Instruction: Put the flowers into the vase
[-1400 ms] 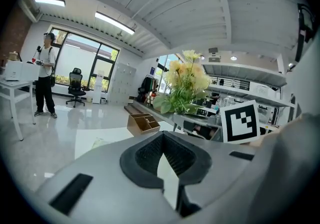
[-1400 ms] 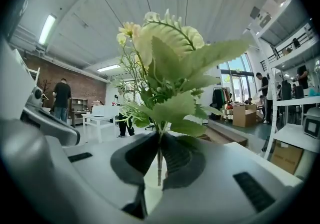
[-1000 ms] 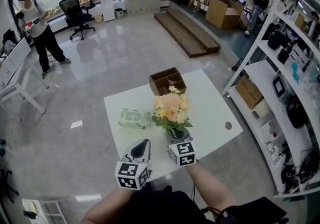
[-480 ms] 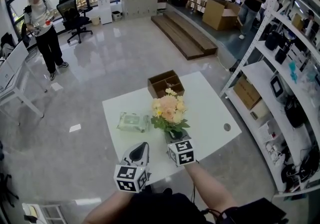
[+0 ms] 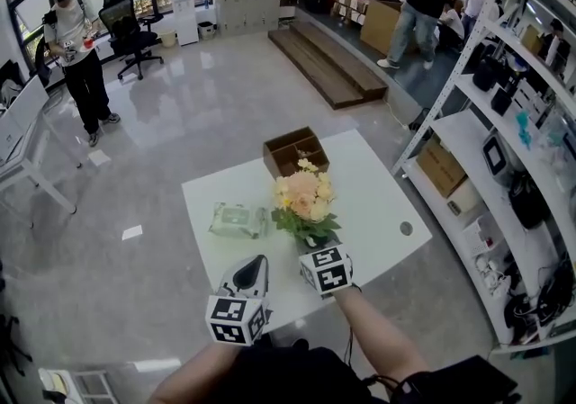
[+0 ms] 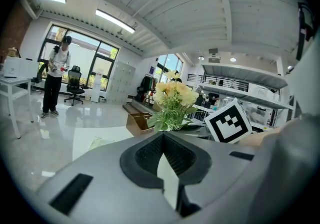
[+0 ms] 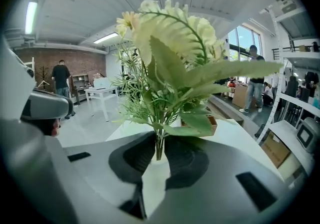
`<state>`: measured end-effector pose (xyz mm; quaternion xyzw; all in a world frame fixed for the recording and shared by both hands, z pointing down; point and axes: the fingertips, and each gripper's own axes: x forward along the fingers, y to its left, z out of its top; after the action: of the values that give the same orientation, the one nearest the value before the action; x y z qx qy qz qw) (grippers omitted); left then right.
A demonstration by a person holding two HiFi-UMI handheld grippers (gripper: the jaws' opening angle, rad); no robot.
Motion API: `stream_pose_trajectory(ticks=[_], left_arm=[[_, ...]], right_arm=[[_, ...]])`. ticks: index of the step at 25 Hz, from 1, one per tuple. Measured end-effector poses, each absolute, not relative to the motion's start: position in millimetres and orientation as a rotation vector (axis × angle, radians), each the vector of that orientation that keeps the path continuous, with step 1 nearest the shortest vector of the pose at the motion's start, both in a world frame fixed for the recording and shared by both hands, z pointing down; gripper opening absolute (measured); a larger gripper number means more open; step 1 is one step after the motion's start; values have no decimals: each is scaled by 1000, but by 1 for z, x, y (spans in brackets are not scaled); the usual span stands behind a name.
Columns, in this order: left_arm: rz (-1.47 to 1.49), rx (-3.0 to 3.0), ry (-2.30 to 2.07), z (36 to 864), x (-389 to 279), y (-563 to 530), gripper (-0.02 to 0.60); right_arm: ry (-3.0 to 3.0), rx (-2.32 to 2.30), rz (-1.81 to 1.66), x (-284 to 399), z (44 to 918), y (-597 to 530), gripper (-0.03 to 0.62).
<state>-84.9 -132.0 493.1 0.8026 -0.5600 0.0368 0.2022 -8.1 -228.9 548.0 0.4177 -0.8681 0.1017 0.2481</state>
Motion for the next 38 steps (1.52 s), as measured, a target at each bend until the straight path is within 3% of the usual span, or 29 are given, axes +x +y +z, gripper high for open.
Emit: stream_pose_trajectory(ticks=[8, 11, 24, 29, 34, 37, 38], left_arm=[[96, 2239, -1574, 491, -88, -132, 3], [92, 2235, -1578, 491, -89, -134, 3], [101, 2228, -1562, 497, -83, -138, 3], [107, 2243, -1550, 498, -78, -140, 3], [121, 2256, -1540, 498, -70, -140, 3], [124, 2274, -1547, 494, -67, -139, 3], [122, 2284, -1550, 491, -66, -139, 3]], right_arm=[[-2300, 1084, 258, -12, 549, -230, 80], [-2300, 1045, 296, -14, 546, -228, 120], [-2285, 950, 357, -4, 543, -205, 189], [-2318, 961, 398, 8, 540, -188, 189], [-2388, 1045, 488, 28, 534, -165, 153], [-2501, 1237, 476, 46, 510, -159, 35], [-2544, 1306, 459, 52, 500, -158, 23]])
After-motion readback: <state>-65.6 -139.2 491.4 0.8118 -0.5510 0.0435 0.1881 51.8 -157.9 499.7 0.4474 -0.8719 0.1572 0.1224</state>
